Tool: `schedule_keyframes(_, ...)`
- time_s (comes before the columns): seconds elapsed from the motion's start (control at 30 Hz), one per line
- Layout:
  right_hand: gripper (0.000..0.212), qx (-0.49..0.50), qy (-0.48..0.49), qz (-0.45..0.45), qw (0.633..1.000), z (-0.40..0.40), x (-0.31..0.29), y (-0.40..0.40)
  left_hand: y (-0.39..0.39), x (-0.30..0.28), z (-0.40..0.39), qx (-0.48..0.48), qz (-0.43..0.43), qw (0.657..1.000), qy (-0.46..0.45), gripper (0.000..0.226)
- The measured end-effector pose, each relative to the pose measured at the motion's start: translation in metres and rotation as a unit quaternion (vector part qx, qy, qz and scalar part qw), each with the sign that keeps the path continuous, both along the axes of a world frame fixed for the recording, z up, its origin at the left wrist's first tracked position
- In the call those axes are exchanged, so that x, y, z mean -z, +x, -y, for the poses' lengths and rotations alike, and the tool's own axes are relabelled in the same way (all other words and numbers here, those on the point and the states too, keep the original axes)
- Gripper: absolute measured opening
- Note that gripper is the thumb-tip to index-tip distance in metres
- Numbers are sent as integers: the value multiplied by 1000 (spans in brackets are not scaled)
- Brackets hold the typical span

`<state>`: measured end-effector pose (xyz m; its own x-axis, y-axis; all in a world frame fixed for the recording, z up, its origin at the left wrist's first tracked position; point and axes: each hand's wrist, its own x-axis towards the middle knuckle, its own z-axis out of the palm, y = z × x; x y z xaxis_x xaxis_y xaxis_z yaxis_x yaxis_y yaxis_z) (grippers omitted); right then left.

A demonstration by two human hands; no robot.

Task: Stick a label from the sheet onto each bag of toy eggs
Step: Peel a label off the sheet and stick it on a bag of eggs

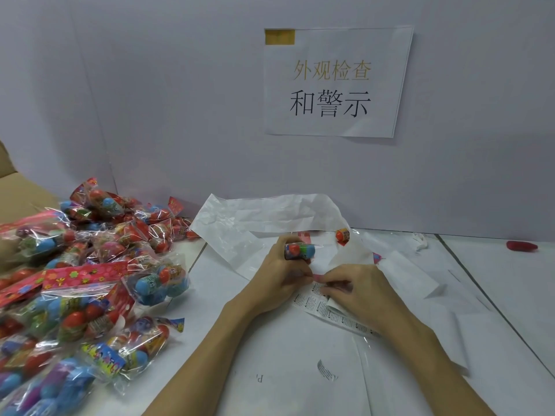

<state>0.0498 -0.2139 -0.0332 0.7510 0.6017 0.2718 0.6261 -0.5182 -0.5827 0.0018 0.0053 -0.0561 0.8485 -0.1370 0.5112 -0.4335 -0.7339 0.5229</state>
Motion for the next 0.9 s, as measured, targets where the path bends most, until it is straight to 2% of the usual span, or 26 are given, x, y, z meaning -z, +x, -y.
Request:
schedule_keyframes(0.1, 15, -8, 9, -20, 1000, 4, -2, -2, 1, 0, -1, -8, -14, 1000, 4, 7)
schedule_keyframes(0.27, 28, -28, -3, 2, 1000, 0, -4, -2, 2, 2, -2, -1, 0, 1000, 0, 9)
schedule_keyframes(0.43, 17, -45, -16, 4, 999, 3, -7, -3, 3, 3, -1, -11, -14, 1000, 6, 11)
schedule_keyframes(0.6, 27, -48, -17, 12, 999, 0, -6, -4, 0, 1, 0, -6, -12, 999, -42, 4)
schedule_keyframes(0.8, 21, -34, -10, 17, 999, -1, -3, -2, -2, -2, 2, -12, -30, 998, -51, 5)
schedule_keyframes(0.9, 11, -22, -4, 33, 999, -8, 1, -4, -2, -1, 1, -19, -30, 998, -54, 3)
